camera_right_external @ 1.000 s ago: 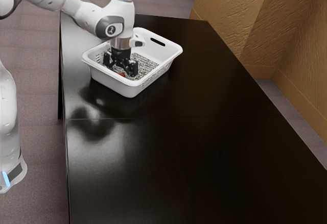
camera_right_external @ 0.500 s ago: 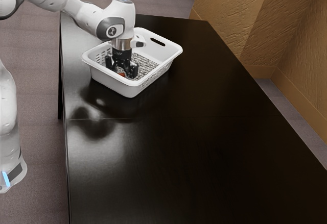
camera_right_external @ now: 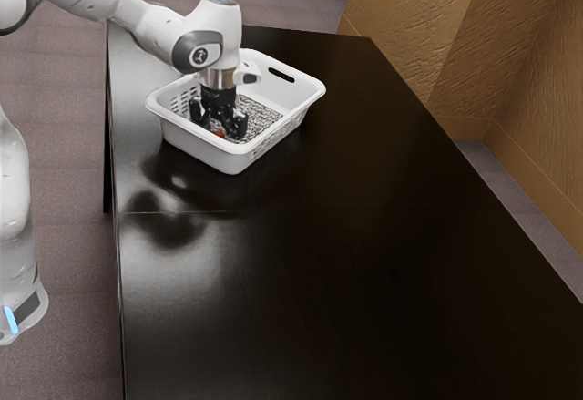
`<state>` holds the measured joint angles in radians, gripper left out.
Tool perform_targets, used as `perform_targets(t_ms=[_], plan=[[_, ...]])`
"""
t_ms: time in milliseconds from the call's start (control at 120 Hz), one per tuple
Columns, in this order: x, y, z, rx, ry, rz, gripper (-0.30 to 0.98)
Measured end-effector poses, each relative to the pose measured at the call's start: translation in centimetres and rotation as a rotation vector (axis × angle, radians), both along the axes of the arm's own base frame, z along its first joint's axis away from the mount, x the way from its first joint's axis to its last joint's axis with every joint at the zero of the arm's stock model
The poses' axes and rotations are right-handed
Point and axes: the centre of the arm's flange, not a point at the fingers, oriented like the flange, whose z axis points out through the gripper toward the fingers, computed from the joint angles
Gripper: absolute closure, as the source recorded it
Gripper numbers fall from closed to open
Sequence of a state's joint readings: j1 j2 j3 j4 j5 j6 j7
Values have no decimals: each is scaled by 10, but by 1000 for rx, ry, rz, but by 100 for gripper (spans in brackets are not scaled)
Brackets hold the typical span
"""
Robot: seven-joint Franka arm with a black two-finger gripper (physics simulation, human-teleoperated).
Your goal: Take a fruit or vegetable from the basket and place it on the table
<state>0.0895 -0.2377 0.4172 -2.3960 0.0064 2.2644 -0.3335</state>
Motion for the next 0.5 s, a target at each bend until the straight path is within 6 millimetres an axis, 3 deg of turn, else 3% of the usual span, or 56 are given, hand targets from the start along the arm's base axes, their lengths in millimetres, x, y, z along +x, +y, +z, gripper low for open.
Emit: perform_targets(t_ms=[117,233,500], plan=[[0,0,3,2,-8,0,51],[-1,-1,12,6,-26,-2,52],[21,-35,68,54,-134,-84,55]])
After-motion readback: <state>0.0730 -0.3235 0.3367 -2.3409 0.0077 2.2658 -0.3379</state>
